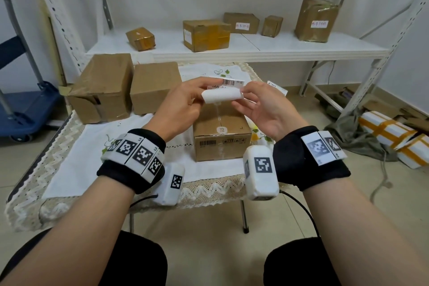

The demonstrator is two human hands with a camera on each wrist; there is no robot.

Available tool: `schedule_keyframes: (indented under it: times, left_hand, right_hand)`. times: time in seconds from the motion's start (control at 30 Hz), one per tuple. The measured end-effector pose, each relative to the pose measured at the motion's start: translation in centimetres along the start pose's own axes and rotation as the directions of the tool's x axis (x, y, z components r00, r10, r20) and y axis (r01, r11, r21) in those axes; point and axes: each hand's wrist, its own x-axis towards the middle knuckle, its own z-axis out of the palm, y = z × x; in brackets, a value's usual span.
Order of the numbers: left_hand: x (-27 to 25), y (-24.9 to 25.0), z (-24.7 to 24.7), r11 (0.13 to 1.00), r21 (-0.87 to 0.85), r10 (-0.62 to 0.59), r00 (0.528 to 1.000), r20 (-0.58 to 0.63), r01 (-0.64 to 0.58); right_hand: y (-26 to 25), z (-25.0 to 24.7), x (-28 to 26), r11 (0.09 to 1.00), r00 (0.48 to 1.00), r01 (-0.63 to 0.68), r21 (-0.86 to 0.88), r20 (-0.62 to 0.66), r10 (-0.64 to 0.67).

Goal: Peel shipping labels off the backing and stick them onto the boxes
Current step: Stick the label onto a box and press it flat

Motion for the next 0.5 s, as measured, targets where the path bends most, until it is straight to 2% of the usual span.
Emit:
schedule_keyframes:
  times: [0.17,0.4,0.5]
  left_hand:
    - [-0.2,-0.1,-0.4,0.999,-0.019,-0.039,0.998,0.044,0.040]
    - [-0.5,1.1,-0.7,0.993,0.001,-0.121,0.991,0.053,0.121]
    - [-0.5,1.2,-0.7,0.992,-0.025,-0.120,0.992,0.032,0.121]
  right_hand:
    - [0.0,0.1,0.2,0.998,1.000,-0.024,-0.064,0.000,0.024]
    - [0.4,0.1,0.5,0.994,1.000,-0.016,-0.106,0.013,0.017]
    - [0.5,0.1,0.6,0.992,1.000,-0.011,-0.130,0.002,0.012]
